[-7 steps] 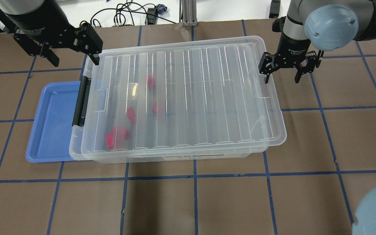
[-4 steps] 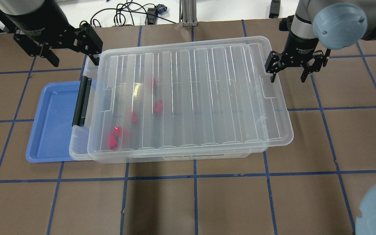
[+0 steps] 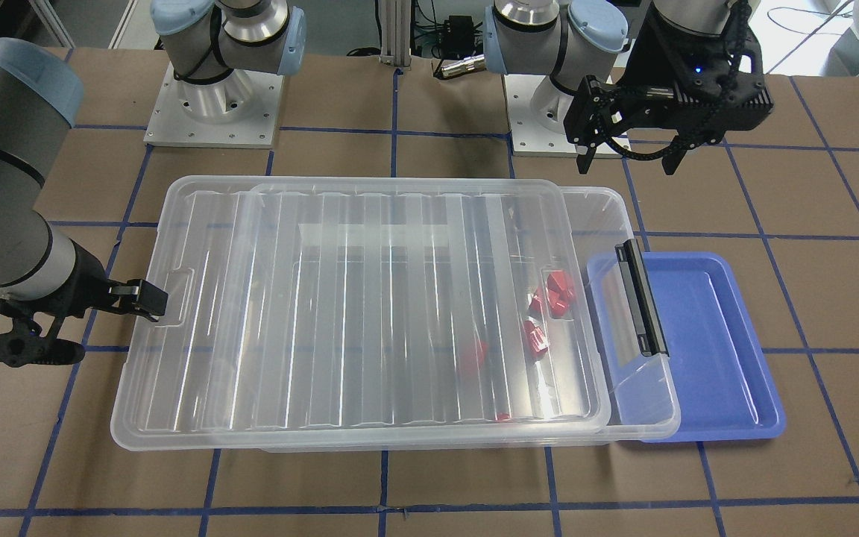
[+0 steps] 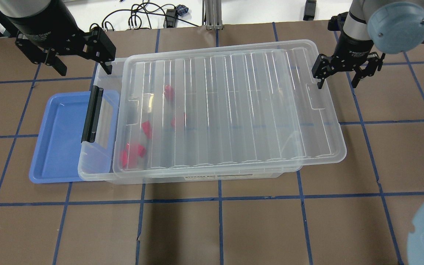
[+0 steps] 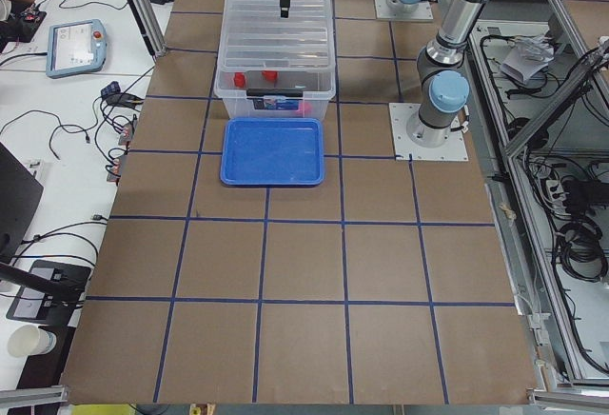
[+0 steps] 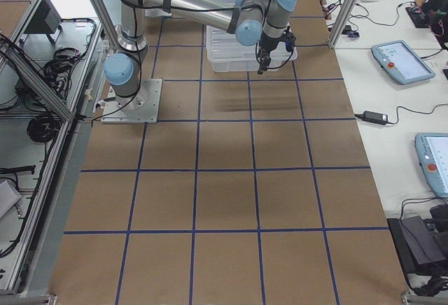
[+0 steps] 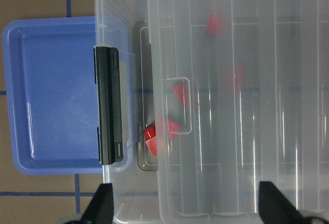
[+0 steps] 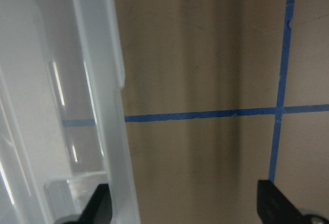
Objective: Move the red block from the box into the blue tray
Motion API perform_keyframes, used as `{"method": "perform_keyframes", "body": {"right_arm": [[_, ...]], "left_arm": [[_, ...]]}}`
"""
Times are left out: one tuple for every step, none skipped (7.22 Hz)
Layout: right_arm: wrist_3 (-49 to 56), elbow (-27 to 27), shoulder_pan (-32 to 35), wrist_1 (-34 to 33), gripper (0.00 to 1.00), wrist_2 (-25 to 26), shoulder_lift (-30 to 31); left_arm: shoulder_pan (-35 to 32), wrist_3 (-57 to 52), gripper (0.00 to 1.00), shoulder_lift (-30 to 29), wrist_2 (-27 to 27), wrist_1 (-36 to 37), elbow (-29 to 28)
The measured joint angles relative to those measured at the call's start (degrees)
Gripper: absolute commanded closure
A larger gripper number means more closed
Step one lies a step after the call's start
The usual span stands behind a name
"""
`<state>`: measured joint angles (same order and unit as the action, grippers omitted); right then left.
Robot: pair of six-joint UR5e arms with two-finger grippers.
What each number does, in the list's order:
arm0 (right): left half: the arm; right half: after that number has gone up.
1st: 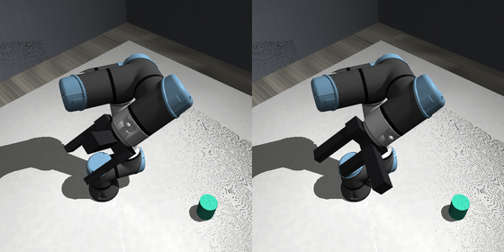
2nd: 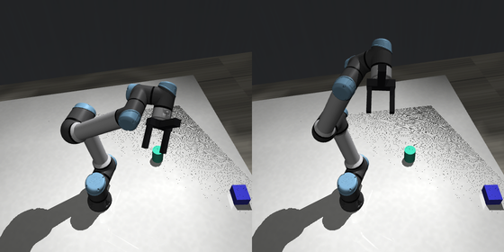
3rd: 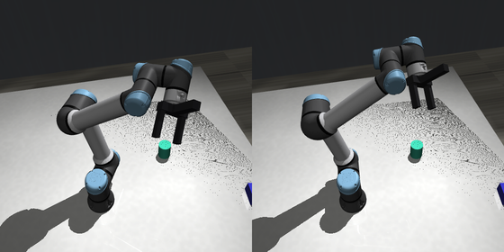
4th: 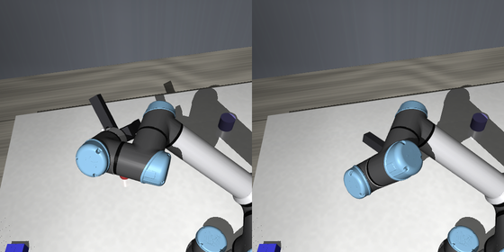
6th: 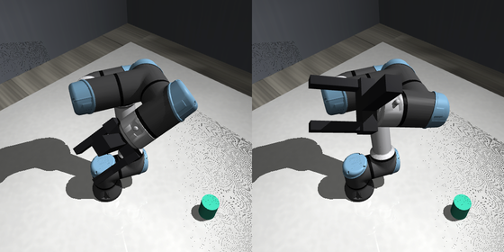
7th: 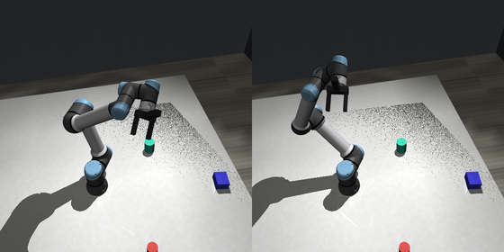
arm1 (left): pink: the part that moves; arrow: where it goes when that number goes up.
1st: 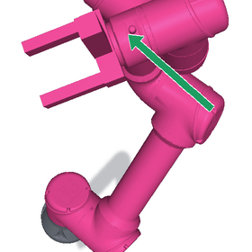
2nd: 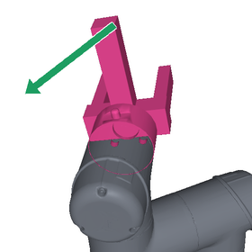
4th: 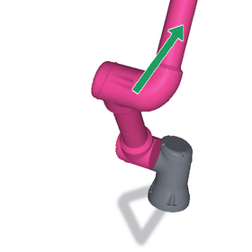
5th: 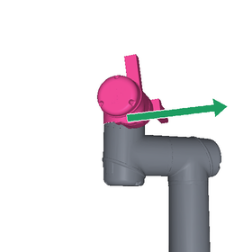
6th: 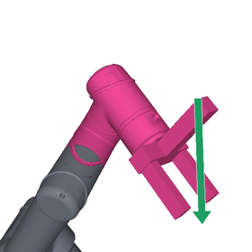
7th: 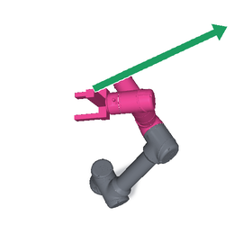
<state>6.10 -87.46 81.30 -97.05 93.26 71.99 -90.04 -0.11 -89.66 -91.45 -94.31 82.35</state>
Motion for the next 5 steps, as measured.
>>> {"method": "perform_keyframes", "body": {"right_arm": [[0.85, 0.03, -0.87, -0.13, 0.00, 0.63, 0.01], [1.55, 0.12, -1.77, -0.18, 0.00, 0.92, 0.04], [2.35, 0.21, -2.53, -0.26, 0.00, 1.10, 0.07], [3.25, 0.20, -3.27, -0.45, 0.00, 1.23, 0.07], [5.03, 0.10, -4.24, -1.08, 0.00, 1.67, 0.06]], "left_arm": [[0.01, 0.01, 0.00, 0.01, 0.00, 0.00, 0.00], [0.01, 0.08, 0.00, 0.01, 0.00, 0.00, 0.04], [-0.05, 0.36, 0.00, -0.08, -0.01, 0.00, 0.06], [-0.12, 0.76, 0.00, -0.46, -0.05, 0.02, 0.07], [-0.30, 1.08, 0.00, -1.26, -0.10, 0.06, 0.12]]}}
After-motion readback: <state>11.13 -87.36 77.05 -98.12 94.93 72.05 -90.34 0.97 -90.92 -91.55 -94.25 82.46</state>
